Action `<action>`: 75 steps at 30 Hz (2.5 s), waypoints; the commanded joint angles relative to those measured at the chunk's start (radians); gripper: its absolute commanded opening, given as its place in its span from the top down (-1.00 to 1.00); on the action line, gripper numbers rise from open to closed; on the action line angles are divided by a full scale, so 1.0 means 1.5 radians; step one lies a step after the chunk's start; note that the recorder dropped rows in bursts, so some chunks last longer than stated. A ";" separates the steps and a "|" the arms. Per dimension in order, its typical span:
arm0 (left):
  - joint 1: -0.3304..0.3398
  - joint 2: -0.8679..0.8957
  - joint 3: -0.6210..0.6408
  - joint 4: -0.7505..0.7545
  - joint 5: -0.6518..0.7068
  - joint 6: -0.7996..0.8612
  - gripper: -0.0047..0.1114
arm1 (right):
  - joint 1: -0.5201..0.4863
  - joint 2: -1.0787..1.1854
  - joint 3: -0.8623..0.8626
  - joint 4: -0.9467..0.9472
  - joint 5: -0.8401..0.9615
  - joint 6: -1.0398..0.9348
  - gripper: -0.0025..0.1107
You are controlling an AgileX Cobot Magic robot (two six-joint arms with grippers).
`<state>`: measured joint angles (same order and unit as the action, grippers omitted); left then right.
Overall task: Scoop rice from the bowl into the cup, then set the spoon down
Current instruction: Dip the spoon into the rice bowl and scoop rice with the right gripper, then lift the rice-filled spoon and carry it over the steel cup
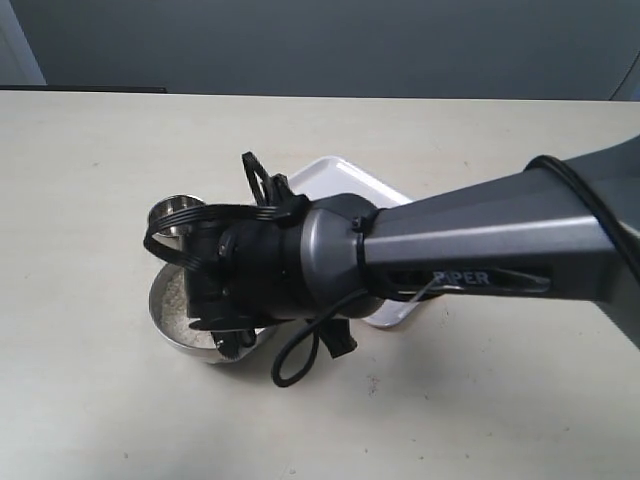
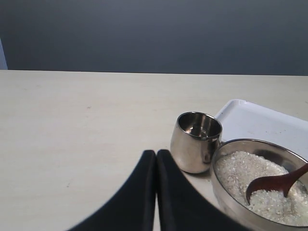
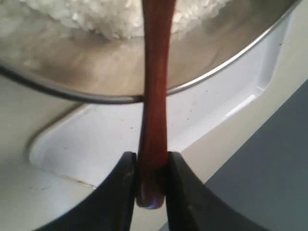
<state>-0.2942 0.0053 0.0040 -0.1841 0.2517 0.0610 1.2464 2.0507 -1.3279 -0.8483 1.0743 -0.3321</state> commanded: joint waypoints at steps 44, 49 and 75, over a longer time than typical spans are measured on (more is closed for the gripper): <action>-0.004 -0.004 -0.003 0.001 -0.010 -0.004 0.91 | -0.081 -0.019 -0.076 0.218 0.077 -0.079 0.97; -0.004 -0.004 -0.003 0.000 -0.010 -0.004 0.91 | -0.097 -0.026 -0.078 0.243 0.063 -0.103 0.97; -0.004 -0.004 -0.003 0.001 -0.010 -0.004 0.91 | -0.172 0.027 -0.228 0.338 0.007 -0.195 0.97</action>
<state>-0.2942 0.0053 0.0040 -0.1841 0.2517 0.0610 1.0015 2.0694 -1.6439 -0.3546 1.0957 -0.6105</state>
